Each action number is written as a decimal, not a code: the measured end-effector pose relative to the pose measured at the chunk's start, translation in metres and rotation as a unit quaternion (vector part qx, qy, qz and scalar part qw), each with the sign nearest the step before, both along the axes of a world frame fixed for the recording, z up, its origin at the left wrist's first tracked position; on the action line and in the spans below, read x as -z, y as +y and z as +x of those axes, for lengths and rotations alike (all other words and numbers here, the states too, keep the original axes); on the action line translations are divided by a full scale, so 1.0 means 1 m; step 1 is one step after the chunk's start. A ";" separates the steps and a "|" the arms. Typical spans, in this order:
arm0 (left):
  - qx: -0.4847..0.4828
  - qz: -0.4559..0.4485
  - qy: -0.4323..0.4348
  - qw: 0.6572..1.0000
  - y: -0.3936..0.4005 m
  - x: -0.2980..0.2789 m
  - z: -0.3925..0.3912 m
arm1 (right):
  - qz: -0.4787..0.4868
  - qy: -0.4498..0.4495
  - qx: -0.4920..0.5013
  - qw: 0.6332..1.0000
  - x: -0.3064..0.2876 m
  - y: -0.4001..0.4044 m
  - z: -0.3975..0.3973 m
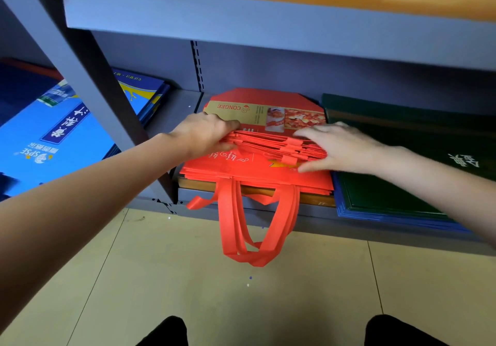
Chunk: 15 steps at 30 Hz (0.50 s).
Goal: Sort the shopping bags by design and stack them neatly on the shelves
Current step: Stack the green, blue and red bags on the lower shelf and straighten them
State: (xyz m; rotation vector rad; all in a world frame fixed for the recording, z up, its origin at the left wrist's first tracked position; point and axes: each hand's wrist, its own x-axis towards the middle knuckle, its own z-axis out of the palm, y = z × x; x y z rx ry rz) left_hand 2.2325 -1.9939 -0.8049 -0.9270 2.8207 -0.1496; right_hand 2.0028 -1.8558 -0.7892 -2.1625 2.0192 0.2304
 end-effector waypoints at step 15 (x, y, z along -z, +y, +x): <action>0.013 0.063 -0.090 0.994 0.012 0.021 -0.001 | -0.091 0.130 -0.107 0.981 0.027 -0.005 0.006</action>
